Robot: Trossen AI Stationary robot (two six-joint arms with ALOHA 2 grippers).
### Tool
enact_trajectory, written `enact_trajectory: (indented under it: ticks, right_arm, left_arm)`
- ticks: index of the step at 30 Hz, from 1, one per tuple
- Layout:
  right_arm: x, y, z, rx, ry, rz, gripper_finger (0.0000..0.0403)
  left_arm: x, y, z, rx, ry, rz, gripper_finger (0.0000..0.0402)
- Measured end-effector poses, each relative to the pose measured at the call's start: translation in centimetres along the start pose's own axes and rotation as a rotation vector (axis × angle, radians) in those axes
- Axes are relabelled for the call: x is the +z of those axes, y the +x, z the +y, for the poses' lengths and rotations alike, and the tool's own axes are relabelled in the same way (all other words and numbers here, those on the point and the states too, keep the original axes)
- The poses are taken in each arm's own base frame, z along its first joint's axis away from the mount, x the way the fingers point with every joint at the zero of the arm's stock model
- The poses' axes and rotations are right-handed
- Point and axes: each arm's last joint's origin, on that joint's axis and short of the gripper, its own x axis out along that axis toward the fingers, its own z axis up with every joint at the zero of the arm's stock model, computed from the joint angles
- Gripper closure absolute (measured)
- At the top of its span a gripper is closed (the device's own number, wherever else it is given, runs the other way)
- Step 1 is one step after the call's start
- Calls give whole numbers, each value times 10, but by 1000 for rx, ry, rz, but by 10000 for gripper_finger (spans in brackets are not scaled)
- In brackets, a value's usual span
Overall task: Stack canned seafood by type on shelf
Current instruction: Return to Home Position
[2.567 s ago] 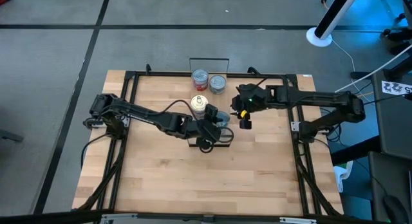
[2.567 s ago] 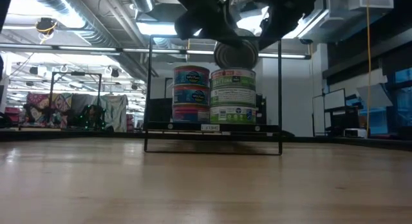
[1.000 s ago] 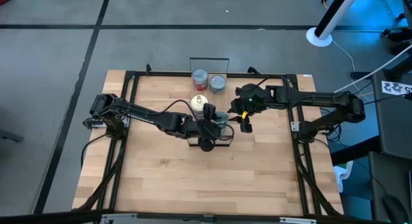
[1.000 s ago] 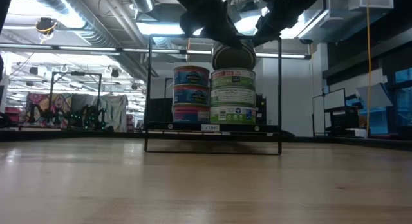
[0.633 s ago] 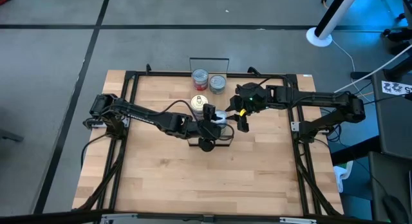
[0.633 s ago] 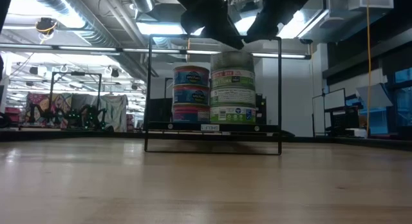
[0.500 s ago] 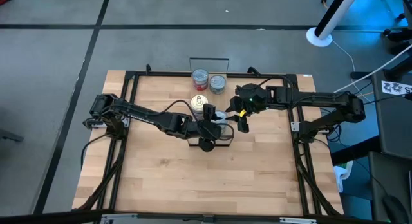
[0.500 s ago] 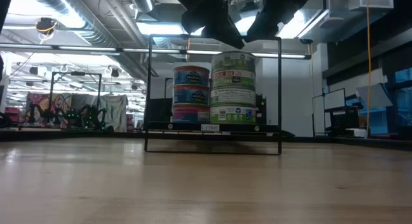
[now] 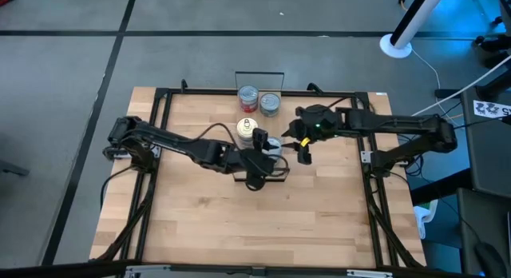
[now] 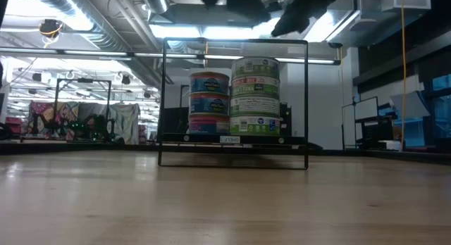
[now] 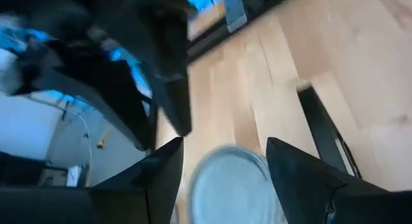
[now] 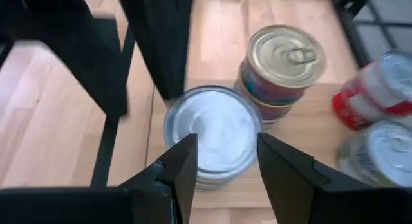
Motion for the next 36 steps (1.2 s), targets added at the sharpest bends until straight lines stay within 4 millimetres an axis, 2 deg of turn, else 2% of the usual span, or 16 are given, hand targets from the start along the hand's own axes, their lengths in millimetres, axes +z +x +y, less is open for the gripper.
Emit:
enact_trajectory:
  ticks: [4,8,13,16,19,23,29,32,36]
  right_arm:
    - [2,-25,0,-53,-18,-54,242]
    - [1,-61,1,-120,-36,-125,242]
    - [-9,-110,3,-213,-42,-206,242]
    - [-23,-130,5,-250,-37,-241,242]
    - [-48,-136,8,-259,-25,-281,242]
    - [-88,-132,11,-332,45,-382,242]
    - [-142,-109,14,-382,152,-519,242]
    - [-160,-96,16,-349,191,-578,242]
    - [-179,-74,19,-264,210,-633,242]
  left_arm:
    - [7,-29,23,33,-40,-66,182]
    - [2,-75,55,50,-134,-98,182]
    - [-24,-142,93,45,-346,-100,182]
    - [-52,-175,101,29,-474,-96,182]
    - [-84,-194,93,-7,-556,-112,182]
    - [-126,-203,75,-2,-649,-224,182]
    - [-187,-197,42,28,-725,-411,182]
    - [-214,-193,26,26,-755,-491,182]
    - [-244,-180,4,42,-794,-515,182]
